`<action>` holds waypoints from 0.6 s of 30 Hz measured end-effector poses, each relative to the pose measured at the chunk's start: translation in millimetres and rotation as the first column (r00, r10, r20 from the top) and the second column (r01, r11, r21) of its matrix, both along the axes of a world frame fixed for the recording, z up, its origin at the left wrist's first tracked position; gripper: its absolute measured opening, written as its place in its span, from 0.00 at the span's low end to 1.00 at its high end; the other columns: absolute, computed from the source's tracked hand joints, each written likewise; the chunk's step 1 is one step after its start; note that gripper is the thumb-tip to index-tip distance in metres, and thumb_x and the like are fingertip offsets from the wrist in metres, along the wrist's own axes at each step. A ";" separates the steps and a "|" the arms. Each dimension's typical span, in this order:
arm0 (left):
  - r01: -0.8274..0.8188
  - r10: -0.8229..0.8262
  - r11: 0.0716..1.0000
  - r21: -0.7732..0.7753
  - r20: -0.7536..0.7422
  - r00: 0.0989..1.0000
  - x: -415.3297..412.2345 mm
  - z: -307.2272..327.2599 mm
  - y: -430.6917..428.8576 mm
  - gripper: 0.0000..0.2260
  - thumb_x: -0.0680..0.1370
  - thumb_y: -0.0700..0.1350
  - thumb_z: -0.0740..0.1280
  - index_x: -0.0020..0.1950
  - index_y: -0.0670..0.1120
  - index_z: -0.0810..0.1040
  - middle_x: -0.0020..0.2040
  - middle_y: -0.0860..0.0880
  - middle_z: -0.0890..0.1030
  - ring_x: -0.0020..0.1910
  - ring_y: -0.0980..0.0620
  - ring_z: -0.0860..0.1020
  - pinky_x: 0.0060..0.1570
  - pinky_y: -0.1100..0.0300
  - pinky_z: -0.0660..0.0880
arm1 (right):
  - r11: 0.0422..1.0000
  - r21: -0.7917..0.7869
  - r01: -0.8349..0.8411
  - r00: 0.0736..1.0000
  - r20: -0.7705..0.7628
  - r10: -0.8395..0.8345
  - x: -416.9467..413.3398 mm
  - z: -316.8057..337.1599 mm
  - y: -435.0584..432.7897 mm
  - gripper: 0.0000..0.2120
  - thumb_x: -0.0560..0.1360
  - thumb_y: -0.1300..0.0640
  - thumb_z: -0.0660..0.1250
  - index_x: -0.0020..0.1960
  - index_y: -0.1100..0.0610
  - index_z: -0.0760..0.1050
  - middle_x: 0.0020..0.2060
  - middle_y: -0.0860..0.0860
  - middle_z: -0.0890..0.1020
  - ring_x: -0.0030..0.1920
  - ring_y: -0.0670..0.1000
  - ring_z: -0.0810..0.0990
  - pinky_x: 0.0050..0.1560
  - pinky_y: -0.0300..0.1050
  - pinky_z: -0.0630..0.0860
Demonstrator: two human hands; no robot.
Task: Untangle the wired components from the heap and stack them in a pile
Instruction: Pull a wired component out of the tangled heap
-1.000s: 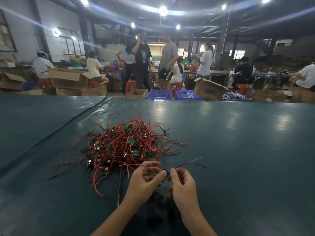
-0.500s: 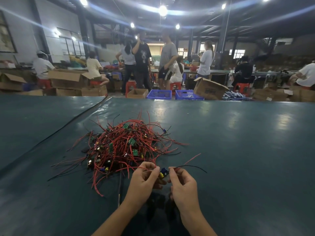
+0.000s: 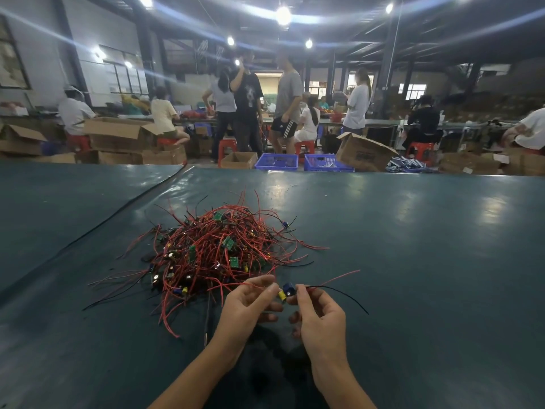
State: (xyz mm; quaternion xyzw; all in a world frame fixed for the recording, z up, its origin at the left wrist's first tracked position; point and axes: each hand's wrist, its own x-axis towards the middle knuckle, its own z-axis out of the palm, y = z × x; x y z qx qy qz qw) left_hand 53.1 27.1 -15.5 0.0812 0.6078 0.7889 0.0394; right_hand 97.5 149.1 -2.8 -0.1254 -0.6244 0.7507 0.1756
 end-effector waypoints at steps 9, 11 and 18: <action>0.049 -0.053 0.996 -0.068 -0.049 0.997 8.4 1.7 5.8 0.18 0.62 0.52 0.77 0.48 0.44 0.83 0.35 0.46 0.83 0.31 0.54 0.79 0.33 0.65 0.76 | 0.989 -0.144 -0.022 0.998 0.057 0.031 0.7 3.7 -4.6 0.10 0.76 0.53 0.70 0.37 0.51 0.83 0.26 0.49 0.79 0.26 0.45 0.75 0.25 0.41 0.72; 0.032 -0.034 0.999 -0.039 -0.047 0.998 8.6 1.1 7.6 0.19 0.61 0.52 0.78 0.47 0.45 0.84 0.36 0.46 0.83 0.31 0.54 0.79 0.34 0.64 0.76 | 0.984 -0.176 -0.007 0.997 0.075 0.021 -0.1 3.0 -4.7 0.10 0.76 0.54 0.71 0.36 0.53 0.83 0.24 0.47 0.75 0.23 0.43 0.70 0.22 0.39 0.67; 0.019 -0.020 1.000 -0.012 -0.074 0.997 7.9 1.4 7.3 0.16 0.63 0.54 0.78 0.49 0.51 0.85 0.37 0.48 0.83 0.33 0.54 0.79 0.35 0.63 0.76 | 0.982 -0.189 -0.014 0.995 0.091 0.032 -2.7 -0.8 -3.8 0.10 0.75 0.55 0.71 0.35 0.53 0.83 0.29 0.52 0.79 0.27 0.47 0.74 0.26 0.44 0.74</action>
